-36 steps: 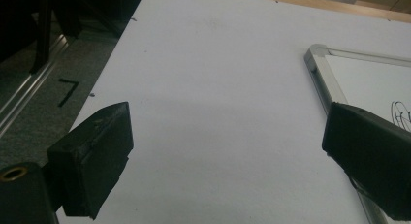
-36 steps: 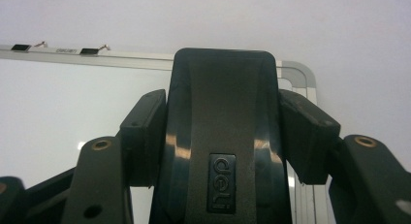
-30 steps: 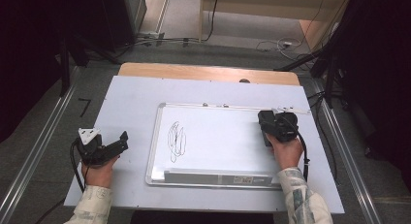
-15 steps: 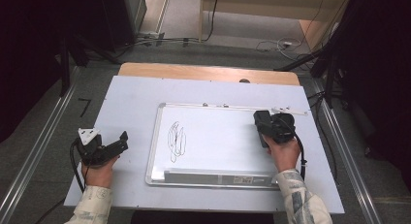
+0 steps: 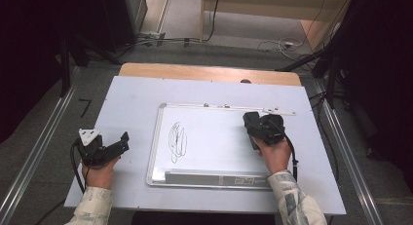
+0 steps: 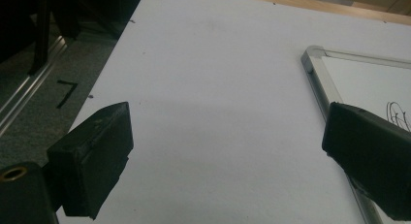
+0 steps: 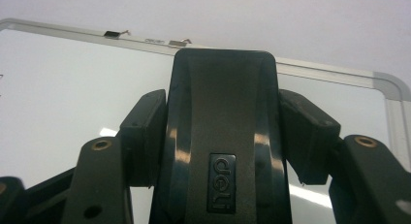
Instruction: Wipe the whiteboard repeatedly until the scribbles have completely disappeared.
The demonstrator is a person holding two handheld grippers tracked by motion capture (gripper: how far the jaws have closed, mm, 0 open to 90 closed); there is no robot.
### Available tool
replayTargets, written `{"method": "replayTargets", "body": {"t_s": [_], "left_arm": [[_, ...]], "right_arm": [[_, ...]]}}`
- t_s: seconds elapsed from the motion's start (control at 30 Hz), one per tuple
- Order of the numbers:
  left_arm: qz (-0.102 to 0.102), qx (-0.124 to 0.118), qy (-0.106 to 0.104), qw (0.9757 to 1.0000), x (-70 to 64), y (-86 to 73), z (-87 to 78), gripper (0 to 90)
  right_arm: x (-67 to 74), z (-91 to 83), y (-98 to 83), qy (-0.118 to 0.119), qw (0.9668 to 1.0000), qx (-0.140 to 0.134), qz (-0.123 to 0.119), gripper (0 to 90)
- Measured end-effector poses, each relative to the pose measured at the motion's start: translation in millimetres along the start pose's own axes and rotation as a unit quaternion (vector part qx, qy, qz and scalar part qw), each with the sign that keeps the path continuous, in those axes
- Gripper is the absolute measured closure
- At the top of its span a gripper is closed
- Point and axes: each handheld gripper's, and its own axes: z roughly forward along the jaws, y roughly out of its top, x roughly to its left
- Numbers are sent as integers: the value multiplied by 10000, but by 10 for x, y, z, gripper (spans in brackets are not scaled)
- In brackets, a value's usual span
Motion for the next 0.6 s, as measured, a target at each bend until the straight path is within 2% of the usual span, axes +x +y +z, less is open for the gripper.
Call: {"method": "replayTargets", "body": {"t_s": [0.6], "left_arm": [[41,29,-36,10000,-22,2,12,44]], "right_arm": [[426,139,3,276,9991,106,-295,374]]}}
